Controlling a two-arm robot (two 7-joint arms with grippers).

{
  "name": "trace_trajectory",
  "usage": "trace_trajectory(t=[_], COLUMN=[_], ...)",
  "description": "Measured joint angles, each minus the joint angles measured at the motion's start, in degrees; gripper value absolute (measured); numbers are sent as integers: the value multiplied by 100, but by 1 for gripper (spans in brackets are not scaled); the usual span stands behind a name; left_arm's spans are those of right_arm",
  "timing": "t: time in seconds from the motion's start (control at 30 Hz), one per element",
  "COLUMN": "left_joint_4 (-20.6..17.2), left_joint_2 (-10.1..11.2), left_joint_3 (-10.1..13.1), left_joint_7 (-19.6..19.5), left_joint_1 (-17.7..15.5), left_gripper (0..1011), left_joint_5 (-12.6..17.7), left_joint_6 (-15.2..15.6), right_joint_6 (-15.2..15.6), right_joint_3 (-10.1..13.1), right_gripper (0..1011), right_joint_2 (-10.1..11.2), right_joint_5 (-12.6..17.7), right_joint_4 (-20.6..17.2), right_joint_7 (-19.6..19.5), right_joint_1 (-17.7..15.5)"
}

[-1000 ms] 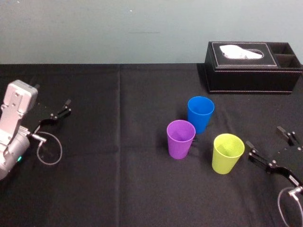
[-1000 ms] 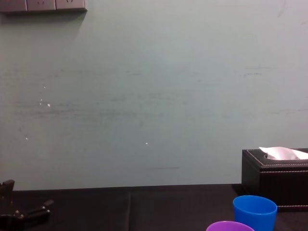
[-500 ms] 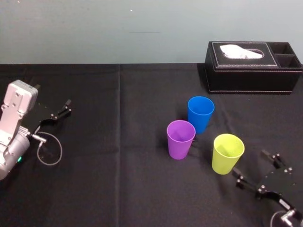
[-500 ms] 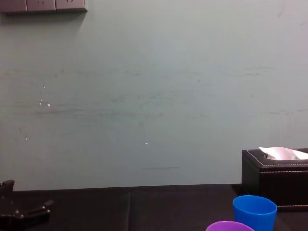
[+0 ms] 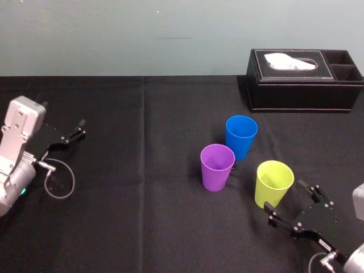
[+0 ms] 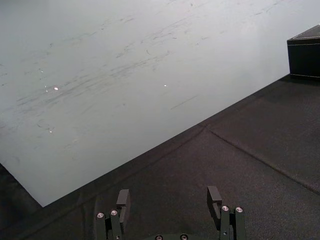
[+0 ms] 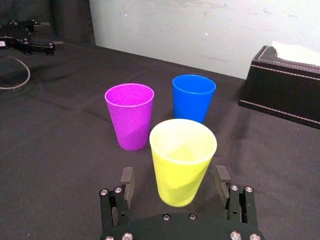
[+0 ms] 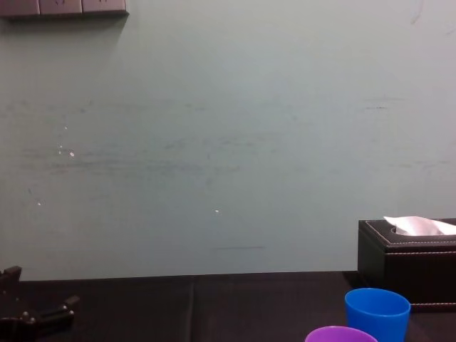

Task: Stack the three plastic cups sequentially using one hand.

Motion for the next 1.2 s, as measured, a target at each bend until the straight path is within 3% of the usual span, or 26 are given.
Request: trace_trajectory(t=[0.4, 1.2], left_joint_4=[0, 0], left_joint_2=[0, 0], left_joint_3=[0, 0], left_joint_7=[0, 0], left_joint_1=[0, 0], left_gripper=[1011, 1012], left_joint_5=[0, 0], left_joint_6=[0, 0], right_joint_6=[-58, 151], right_joint_3=[-95, 48], right_gripper=[1000, 1000], right_joint_2=[-360, -869], right_joint_5=[-289, -559], right_joint_4=[169, 438], right_joint_7=[18, 57], right_joint_1=[268, 505])
